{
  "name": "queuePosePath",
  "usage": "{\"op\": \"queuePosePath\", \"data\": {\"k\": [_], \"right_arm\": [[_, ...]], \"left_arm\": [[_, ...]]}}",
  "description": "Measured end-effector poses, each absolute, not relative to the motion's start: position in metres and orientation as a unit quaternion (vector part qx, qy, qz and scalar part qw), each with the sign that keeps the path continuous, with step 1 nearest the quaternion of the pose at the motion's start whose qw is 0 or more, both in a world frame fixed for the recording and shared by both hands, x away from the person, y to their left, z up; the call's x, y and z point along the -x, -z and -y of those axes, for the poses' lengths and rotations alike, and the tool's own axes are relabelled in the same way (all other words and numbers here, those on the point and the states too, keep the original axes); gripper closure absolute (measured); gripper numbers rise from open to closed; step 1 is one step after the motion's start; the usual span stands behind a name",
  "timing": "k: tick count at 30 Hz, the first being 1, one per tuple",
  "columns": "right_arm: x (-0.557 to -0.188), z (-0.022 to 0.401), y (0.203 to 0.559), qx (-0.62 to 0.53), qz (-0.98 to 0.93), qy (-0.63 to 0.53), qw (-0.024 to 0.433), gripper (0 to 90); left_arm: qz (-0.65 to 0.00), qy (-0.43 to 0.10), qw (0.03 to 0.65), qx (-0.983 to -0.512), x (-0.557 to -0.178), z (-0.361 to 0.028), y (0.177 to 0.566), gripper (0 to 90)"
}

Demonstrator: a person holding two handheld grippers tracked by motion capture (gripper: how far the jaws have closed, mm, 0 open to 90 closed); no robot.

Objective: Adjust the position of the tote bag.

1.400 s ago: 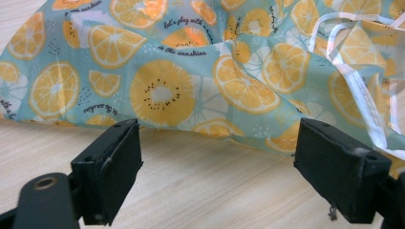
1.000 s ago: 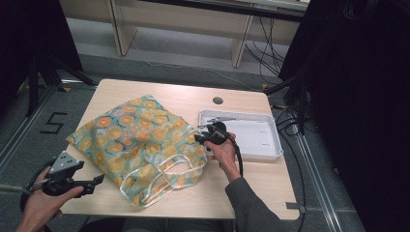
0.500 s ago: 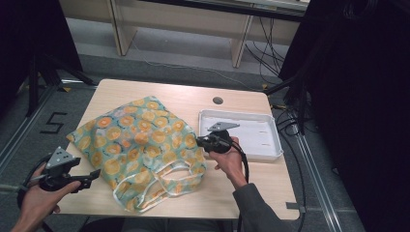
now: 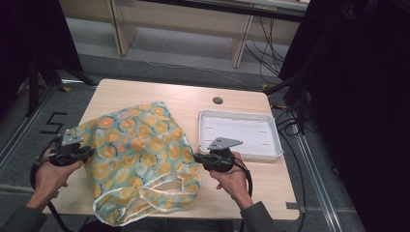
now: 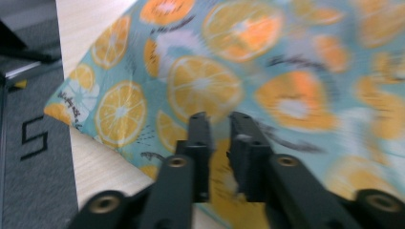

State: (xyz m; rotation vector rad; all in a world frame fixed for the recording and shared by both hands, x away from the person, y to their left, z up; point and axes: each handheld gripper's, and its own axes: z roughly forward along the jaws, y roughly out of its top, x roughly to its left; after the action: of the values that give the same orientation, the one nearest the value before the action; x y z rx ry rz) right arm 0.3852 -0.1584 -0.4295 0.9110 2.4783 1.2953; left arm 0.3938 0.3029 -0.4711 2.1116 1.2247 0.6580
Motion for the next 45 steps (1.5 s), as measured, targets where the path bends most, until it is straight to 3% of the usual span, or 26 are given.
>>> {"op": "queuePosePath", "data": {"k": [2,11,36,45], "right_arm": [[-0.381,0.158,0.431,-0.312,-0.837,-0.439,0.097,90.0],[-0.368,0.159,0.434,-0.303,-0.841,-0.439,0.088,90.0],[-0.36,0.155,0.456,-0.309,-0.856,-0.41,0.066,90.0],[-0.363,0.154,0.458,-0.311,-0.857,-0.407,0.058,90.0]], "left_arm": [[-0.467,-0.239,0.309,-0.793,-0.4,-0.302,0.475,86.0],[-0.505,-0.217,0.31,-0.776,-0.438,-0.272,0.492,89.2],[-0.464,-0.204,0.296,-0.809,-0.522,-0.197,0.487,88.5],[-0.463,-0.216,0.297,-0.807,-0.521,-0.207,0.475,83.2]]}}
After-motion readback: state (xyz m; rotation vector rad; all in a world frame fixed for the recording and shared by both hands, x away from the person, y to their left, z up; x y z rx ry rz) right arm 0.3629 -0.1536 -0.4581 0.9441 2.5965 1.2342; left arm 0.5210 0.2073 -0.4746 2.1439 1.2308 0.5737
